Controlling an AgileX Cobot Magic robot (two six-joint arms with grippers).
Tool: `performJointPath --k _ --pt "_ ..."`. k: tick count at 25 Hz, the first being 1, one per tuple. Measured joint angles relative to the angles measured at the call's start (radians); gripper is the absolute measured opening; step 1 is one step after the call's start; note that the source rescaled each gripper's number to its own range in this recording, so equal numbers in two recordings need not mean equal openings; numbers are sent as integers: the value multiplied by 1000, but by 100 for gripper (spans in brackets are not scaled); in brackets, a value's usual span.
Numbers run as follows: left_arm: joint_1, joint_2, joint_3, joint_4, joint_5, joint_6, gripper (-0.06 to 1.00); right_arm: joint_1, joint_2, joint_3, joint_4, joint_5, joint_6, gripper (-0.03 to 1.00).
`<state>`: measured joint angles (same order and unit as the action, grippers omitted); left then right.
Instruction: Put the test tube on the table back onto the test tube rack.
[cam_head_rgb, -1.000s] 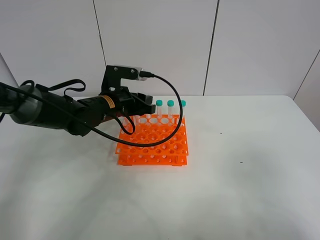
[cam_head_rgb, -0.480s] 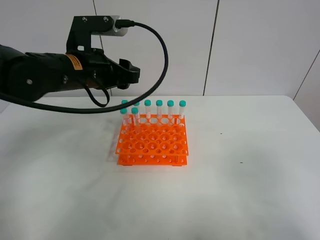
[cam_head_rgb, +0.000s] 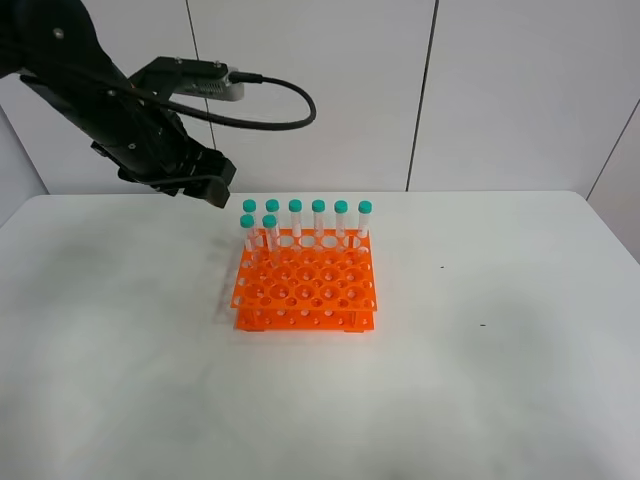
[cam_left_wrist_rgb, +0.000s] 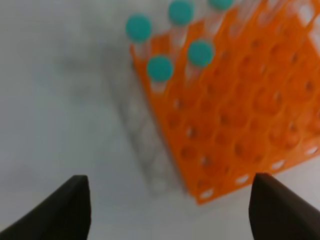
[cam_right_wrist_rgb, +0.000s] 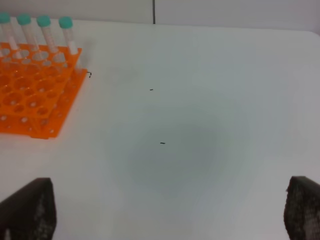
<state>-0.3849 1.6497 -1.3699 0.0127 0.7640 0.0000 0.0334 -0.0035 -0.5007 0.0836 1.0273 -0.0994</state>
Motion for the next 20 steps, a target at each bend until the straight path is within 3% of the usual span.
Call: performJointPath --k 4,7,16,20 --pt "99 138 -107 -13 186 9 100 0 0 0 0 0 0 100" --pt "171 188 -131 -13 262 9 100 0 0 0 0 0 0 100" --pt "375 193 -136 -3 405 8 100 0 0 0 1 0 0 100" --pt "396 185 -129 -2 405 0 100 0 0 0 1 0 0 100"
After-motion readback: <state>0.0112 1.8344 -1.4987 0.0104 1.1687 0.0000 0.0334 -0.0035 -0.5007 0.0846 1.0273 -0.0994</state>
